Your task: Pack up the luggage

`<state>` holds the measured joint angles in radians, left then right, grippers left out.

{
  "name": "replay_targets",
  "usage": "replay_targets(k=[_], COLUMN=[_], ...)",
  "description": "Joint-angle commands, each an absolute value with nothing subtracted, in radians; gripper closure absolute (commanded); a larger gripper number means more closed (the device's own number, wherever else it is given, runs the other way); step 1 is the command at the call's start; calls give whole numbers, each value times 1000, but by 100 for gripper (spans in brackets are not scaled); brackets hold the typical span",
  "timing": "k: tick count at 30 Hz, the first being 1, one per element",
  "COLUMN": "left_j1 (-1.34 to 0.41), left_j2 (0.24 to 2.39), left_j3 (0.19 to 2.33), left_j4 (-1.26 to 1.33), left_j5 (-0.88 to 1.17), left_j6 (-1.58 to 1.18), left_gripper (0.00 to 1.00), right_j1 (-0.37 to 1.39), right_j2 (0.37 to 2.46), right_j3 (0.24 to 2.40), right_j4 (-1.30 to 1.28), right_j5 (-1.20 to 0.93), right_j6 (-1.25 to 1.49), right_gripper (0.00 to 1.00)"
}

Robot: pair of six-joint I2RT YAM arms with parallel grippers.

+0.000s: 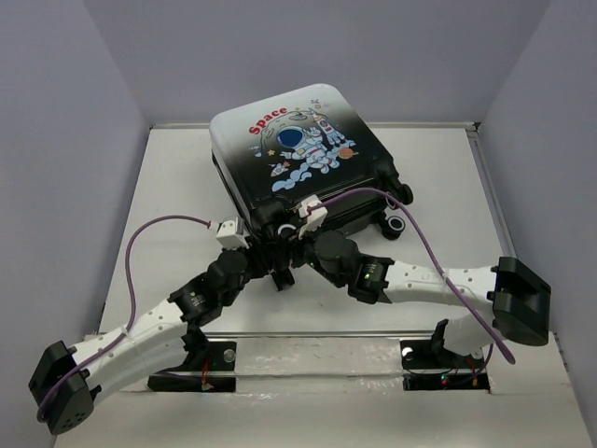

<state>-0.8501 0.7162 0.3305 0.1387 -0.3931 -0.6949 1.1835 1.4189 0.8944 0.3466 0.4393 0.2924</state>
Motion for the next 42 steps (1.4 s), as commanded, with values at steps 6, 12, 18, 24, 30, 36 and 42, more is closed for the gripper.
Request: replay_targets(k=[6, 12, 18, 24, 30, 36, 42], left_j1=[-844, -828, -733, -569, -471, -436, -437], left_j2=[752, 675, 686, 718, 759, 729, 487], left_j3=[463, 422, 411, 423, 457, 479, 511], left_j4=[89, -52, -86, 72, 107, 121, -27], left_j5=[-712, -807, -799, -655, -583, -396, -187], left_j6=[-658, -730, -743, -654, -618, -663, -638], left_gripper=[94, 94, 94, 94, 94, 94, 25], right_j1=[1175, 1175, 1175, 1175, 1175, 1175, 1187], right_j2=[1344, 1188, 1043, 950, 913, 994, 1164], right_j3=[822, 721, 673, 611, 584, 626, 793], right_j4=[492, 410, 281, 210, 193, 202, 186], right_j5=[459, 499, 500, 466, 463, 402, 299], right_j6=[351, 348, 351, 370, 373, 361, 338], right_gripper=[93, 93, 93, 93, 93, 93, 36])
